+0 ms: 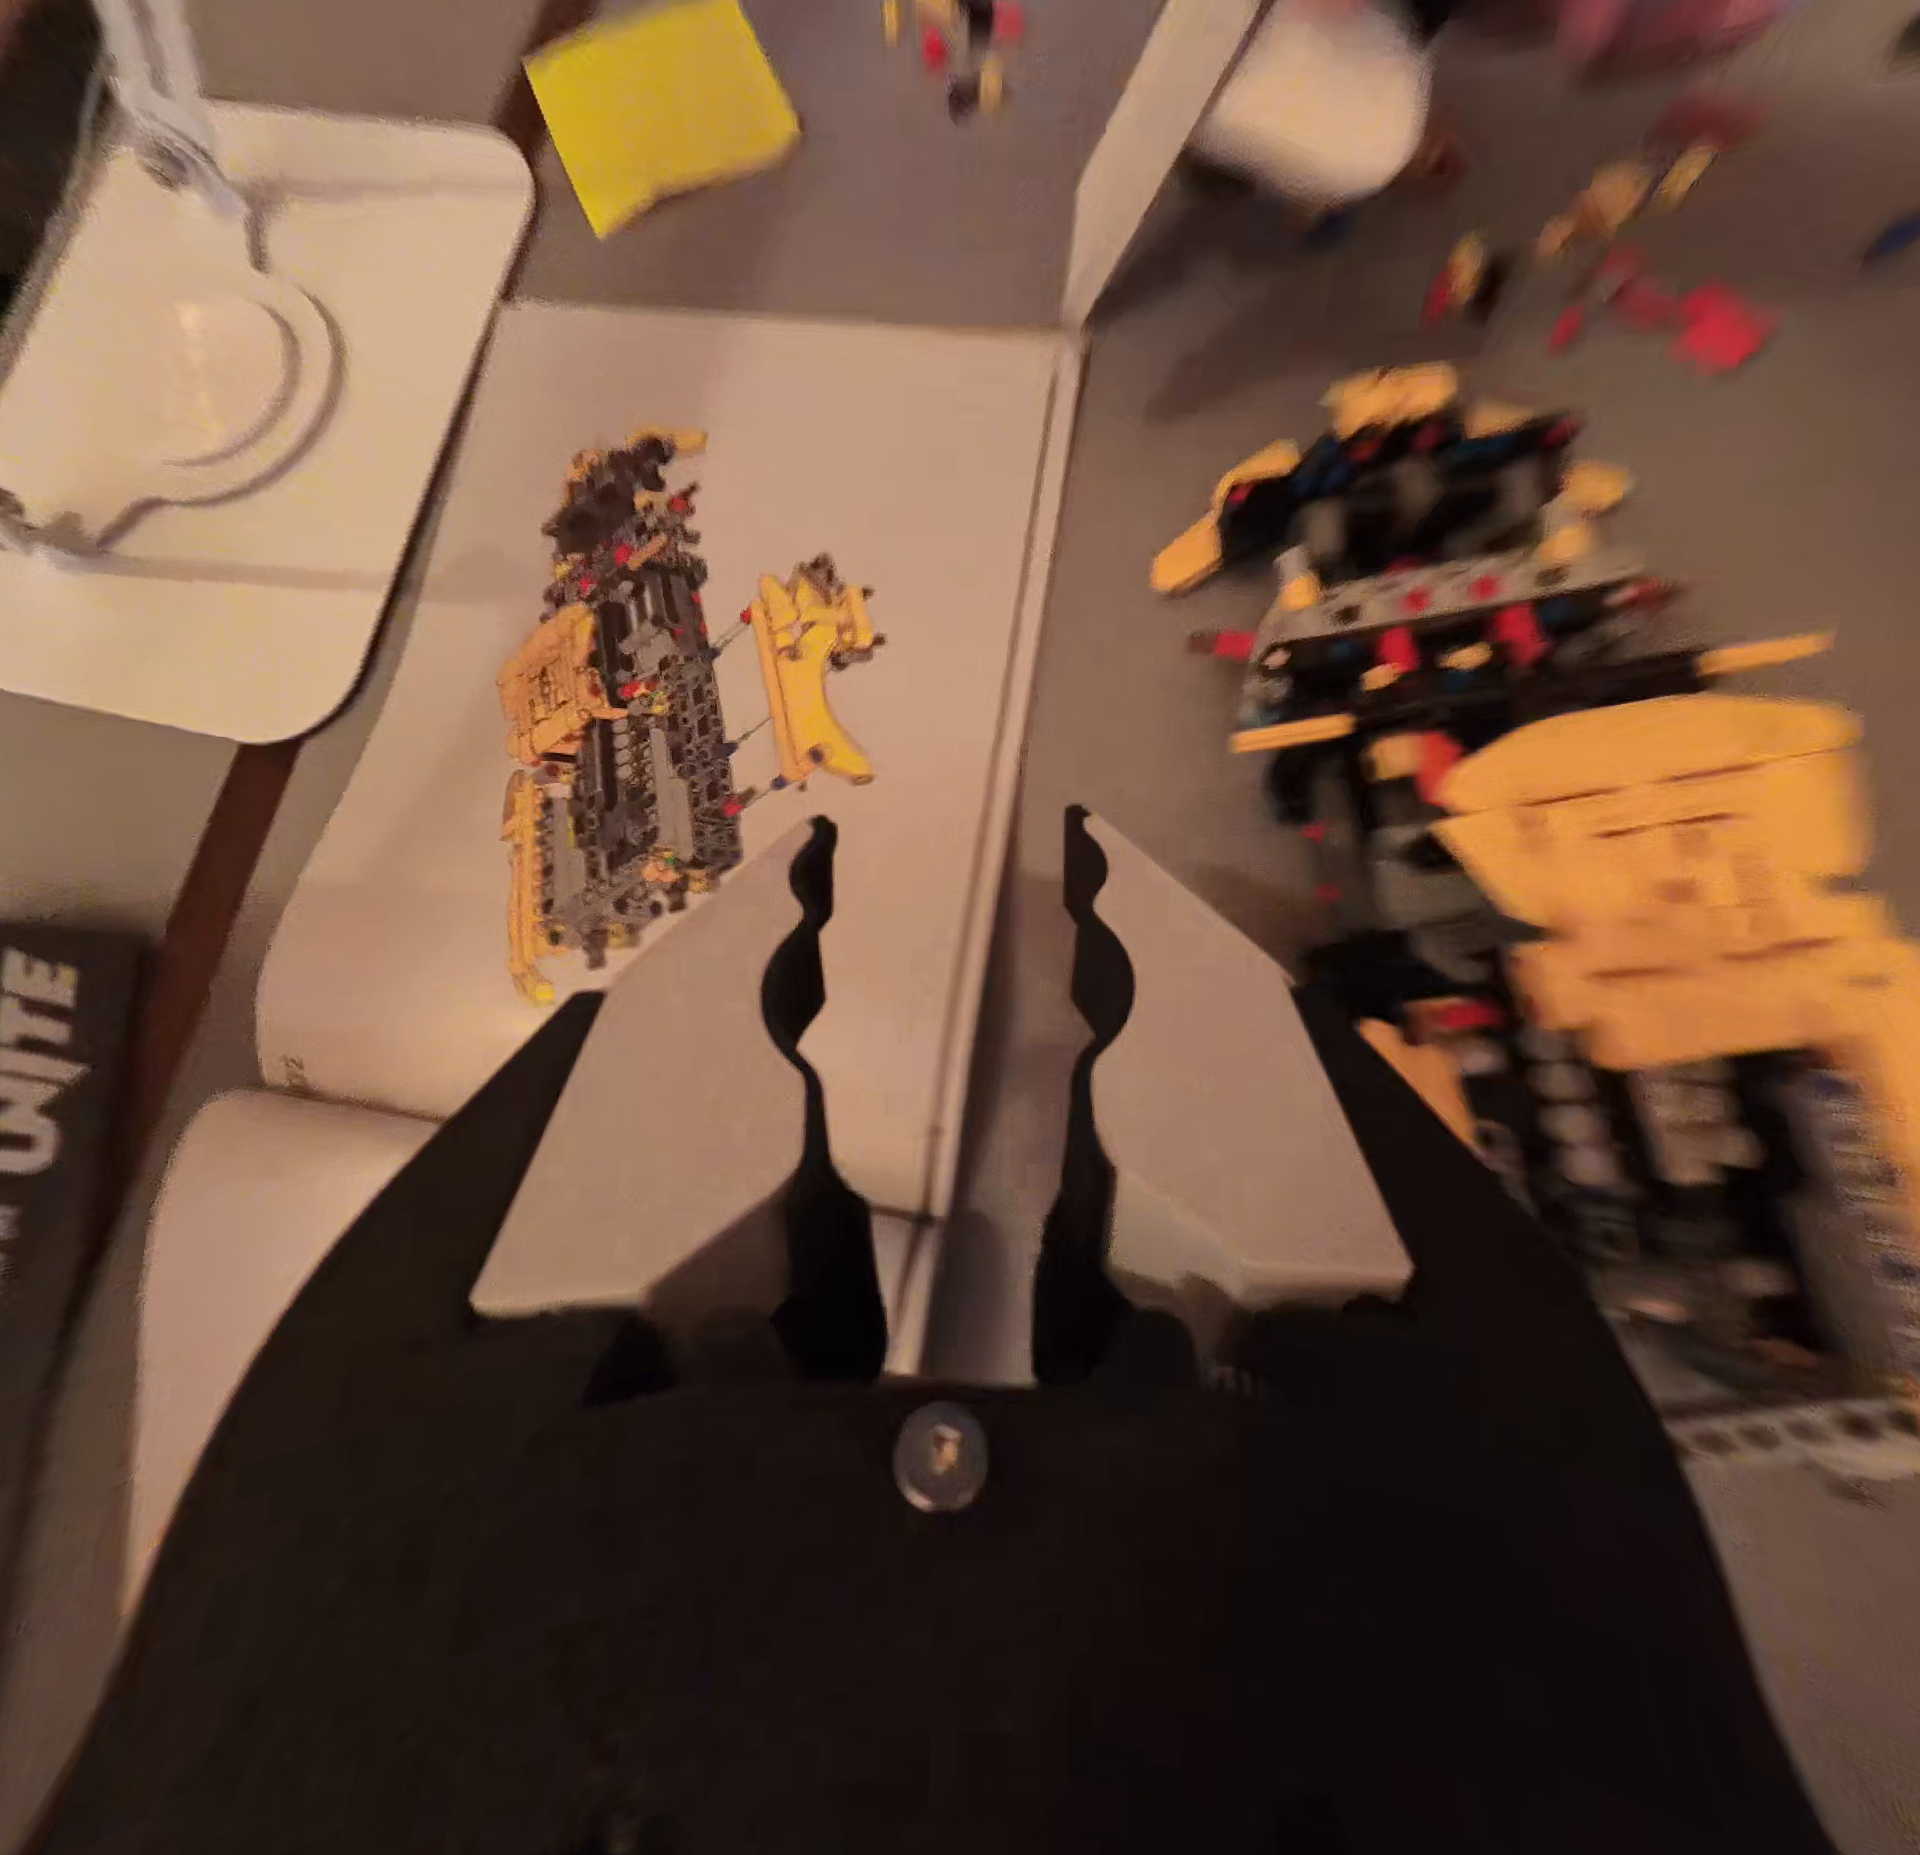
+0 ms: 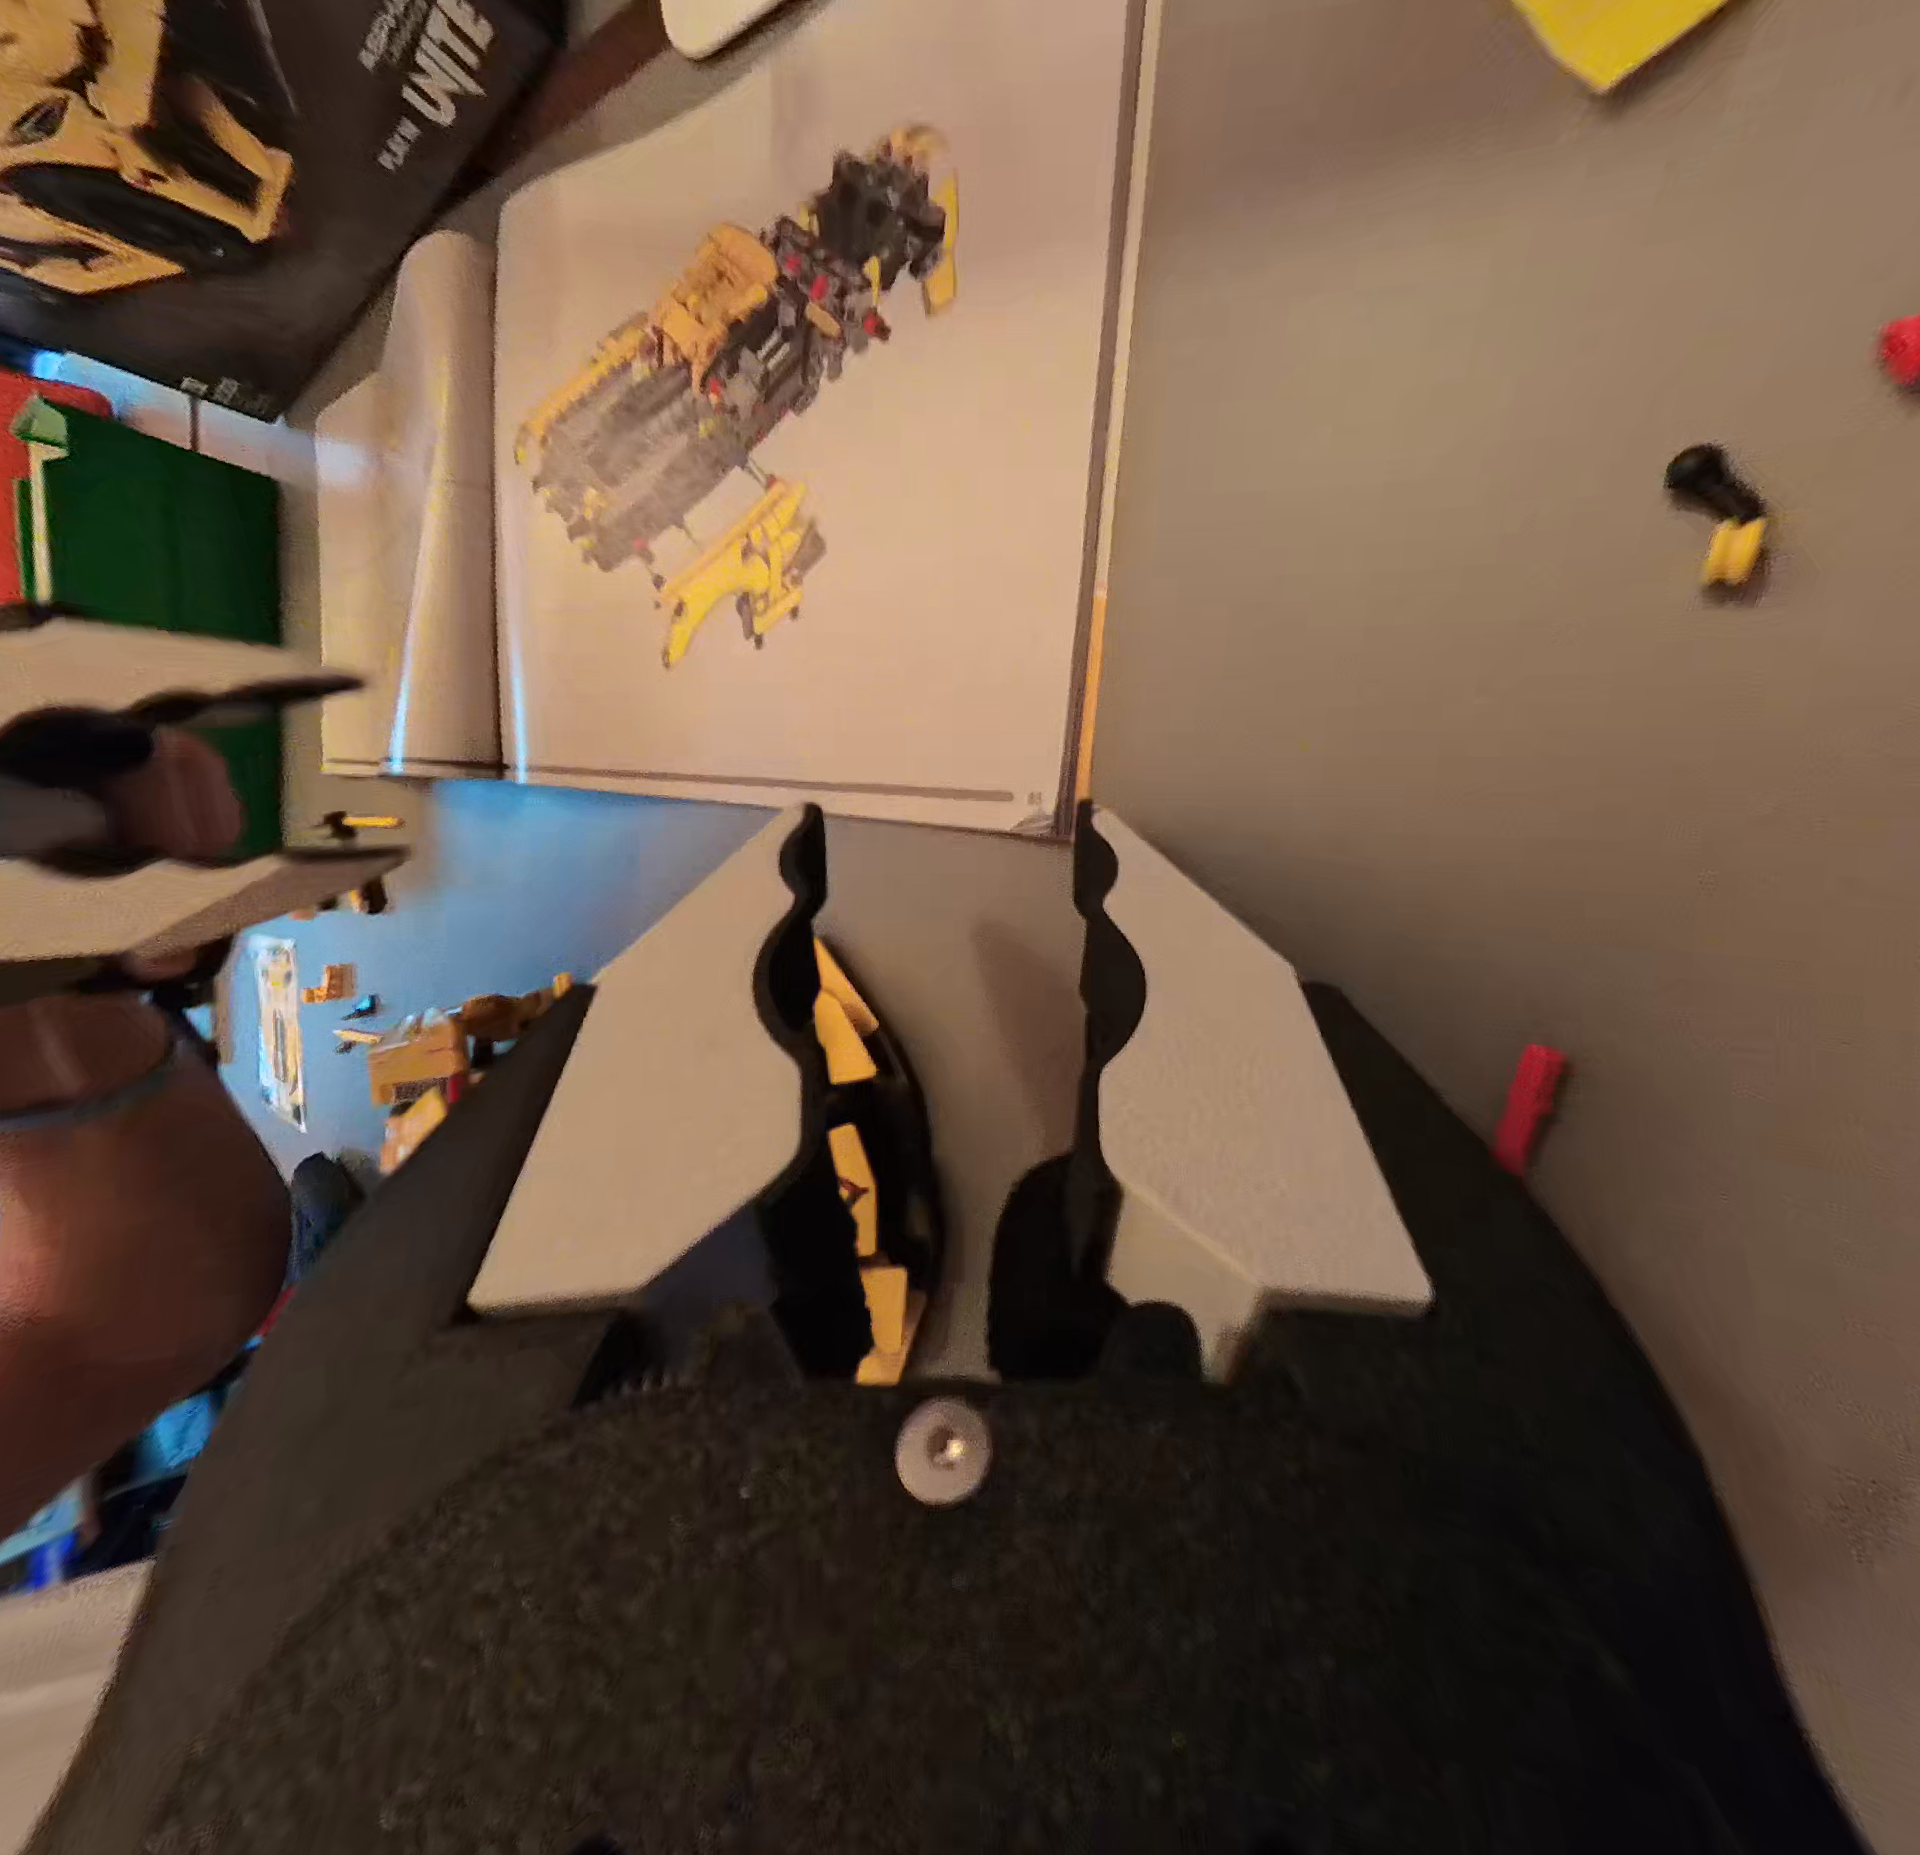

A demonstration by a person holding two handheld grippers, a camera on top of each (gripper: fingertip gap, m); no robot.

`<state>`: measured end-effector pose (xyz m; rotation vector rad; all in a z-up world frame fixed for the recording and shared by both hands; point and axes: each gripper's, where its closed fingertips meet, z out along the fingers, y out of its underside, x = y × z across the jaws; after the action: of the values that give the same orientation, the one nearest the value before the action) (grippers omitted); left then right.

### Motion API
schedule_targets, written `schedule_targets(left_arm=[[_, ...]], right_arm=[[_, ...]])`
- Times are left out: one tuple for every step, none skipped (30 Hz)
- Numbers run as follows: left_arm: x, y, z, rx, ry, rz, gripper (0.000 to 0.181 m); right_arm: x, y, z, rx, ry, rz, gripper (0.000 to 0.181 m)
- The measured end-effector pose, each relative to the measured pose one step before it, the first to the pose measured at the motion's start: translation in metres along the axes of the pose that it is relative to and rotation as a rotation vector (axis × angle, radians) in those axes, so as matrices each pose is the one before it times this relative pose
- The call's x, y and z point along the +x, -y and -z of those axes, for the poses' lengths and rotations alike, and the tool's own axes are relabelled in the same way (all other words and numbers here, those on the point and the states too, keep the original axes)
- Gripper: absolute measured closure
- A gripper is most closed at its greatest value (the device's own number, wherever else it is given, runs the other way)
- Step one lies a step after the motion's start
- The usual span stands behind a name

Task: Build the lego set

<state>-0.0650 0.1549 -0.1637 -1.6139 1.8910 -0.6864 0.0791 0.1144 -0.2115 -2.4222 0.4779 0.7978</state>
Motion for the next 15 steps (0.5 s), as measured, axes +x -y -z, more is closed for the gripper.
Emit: schedule_targets(left_arm=[[-0.00488, -0.00559, -0.01303, -0.0582, 0.0057, -0.0416, 0.133], [-0.00226, -0.00422, -0.01075, -0.0408, -0.0021, -0.0305, 0.132], [-0.00089, -0.00195, -0.0077, -0.0186, -0.0034, -0.0136, 0.132], [0.00017, 0.00071, -0.00455, 0.0044, -0.0036, 0.0061, 0.132], [0.00203, 0.00246, -0.00178, 0.0224, -0.0116, 0.0215, 0.132], [0.00334, 0.00313, 0.00012, 0.0311, -0.0168, 0.0289, 0.132], [0.00317, 0.00287, 0.0013, 0.0315, -0.014, 0.0289, 0.132], [0.00282, 0.00181, 0.00188, 0.0269, -0.0104, 0.0237, 0.132], [0.00229, 0.00098, 0.00197, 0.0206, -0.0073, 0.0184, 0.132], [0.00162, 0.0003, 0.00183, 0.0138, -0.0047, 0.015, 0.132], [0.00116, 0.00014, 0.00178, 0.0062, -0.0057, 0.0143, 0.132], [0.0008, 0.00039, 0.0021, 0.0036, -0.0048, 0.0212, 0.132], [0.00062, 0.00174, 0.00235, 0.0128, -0.0019, 0.0291, 0.132], [0.00039, 0.00277, 0.00241, 0.0258, 0.002, 0.0308, 0.132], [0.00103, 0.00281, 0.00184, 0.0321, 0.001, 0.0275, 0.133]], right_arm=[[-0.0019, -0.00319, -0.00175, -0.0154, 0.0212, -0.0086, 0.134], [-0.00346, -0.00124, -0.00144, -0.0039, 0.0294, -0.0071, 0.134], [-0.00312, 0.00155, -0.00058, 0.0132, 0.0235, -0.0055, 0.134], [-0.0009, 0.0016, 0.00016, 0.0108, 0.0044, -0.0062, 0.135], [0.00045, 0.00041, 0.00013, -0.0007, -0.0085, 0.0054, 0.135], [0.00092, 0.00026, 0.0003, -0.0052, -0.0128, 0.0083, 0.135], [0.0, 0.00103, 0.00004, -0.001, -0.0065, 0.0037, 0.135], [-0.00162, 0.00071, -0.00041, -0.0034, 0.0039, 0.0035, 0.136], [-0.0025, -0.00015, -0.00076, -0.0071, 0.0104, 0.0045, 0.136], [-0.00181, 0.00053, -0.0006, -0.0004, 0.0058, 0.0047, 0.136], [0.00044, 0.00028, -0.00041, 0.0008, -0.0066, 0.0007, 0.136], [0.00156, -0.0008, -0.00045, -0.0055, -0.0114, 0.0027, 0.136], [0.00187, -0.00079, -0.00026, -0.0039, -0.0106, 0.0021, 0.136], [0.00168, -0.00051, -0.00015, 0.0002, -0.0061, -0.0039, 0.136], [0.00126, -0.00046, 0.00019, 0.0006, -0.0027, -0.0016, 0.136]])
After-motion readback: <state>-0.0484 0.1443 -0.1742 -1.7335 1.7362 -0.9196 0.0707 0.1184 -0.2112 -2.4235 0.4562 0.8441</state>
